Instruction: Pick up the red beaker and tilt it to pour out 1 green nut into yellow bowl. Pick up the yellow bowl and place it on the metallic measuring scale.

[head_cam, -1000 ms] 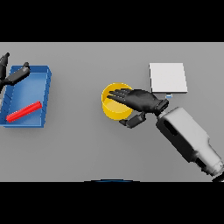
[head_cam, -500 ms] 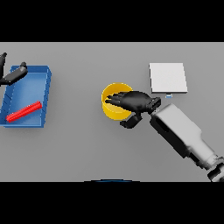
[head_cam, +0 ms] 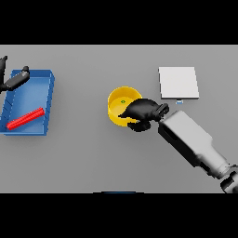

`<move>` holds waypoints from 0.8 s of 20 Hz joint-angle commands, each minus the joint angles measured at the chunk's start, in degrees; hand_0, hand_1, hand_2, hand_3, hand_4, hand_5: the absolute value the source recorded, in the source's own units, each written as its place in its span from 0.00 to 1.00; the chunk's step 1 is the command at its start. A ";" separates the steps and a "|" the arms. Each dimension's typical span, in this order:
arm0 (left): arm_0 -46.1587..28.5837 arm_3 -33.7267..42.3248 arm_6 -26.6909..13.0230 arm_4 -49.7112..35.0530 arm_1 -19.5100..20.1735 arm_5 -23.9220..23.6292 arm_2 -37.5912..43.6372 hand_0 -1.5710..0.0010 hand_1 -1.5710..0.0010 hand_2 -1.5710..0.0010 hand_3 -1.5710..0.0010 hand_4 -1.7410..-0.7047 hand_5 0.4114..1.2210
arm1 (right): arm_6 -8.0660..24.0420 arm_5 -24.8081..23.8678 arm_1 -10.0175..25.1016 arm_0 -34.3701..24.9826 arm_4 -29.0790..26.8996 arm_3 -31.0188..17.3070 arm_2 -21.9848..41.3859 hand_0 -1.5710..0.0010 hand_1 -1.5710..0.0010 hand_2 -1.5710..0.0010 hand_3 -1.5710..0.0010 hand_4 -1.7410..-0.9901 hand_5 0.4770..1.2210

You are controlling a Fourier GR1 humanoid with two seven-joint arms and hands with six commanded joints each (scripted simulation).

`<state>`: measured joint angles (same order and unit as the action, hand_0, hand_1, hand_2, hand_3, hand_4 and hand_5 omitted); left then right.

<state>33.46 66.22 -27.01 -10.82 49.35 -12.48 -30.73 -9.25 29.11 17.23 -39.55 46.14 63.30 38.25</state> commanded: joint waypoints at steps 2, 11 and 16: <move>-0.04 0.67 -0.14 -0.15 0.58 -0.03 0.19 1.00 1.00 1.00 1.00 0.91 0.39 | 0.86 2.02 -0.19 -0.55 -0.49 -0.21 0.29 0.28 0.30 0.31 0.45 0.18 0.86; 0.45 1.39 -1.01 -0.17 0.62 -0.13 0.11 1.00 1.00 1.00 1.00 0.91 0.39 | 1.59 3.22 1.50 -0.53 -2.32 2.14 -0.47 0.04 0.04 0.08 0.24 0.03 0.98; -0.52 2.41 -1.56 -0.40 1.07 -0.14 -0.10 1.00 1.00 1.00 1.00 0.91 0.38 | 2.89 6.66 4.96 -2.02 -5.08 8.64 -2.97 0.01 0.01 0.04 0.12 0.01 0.99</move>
<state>32.94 68.62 -28.54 -11.22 50.42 -12.61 -30.83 -6.36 35.75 22.24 -41.63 41.02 71.95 35.26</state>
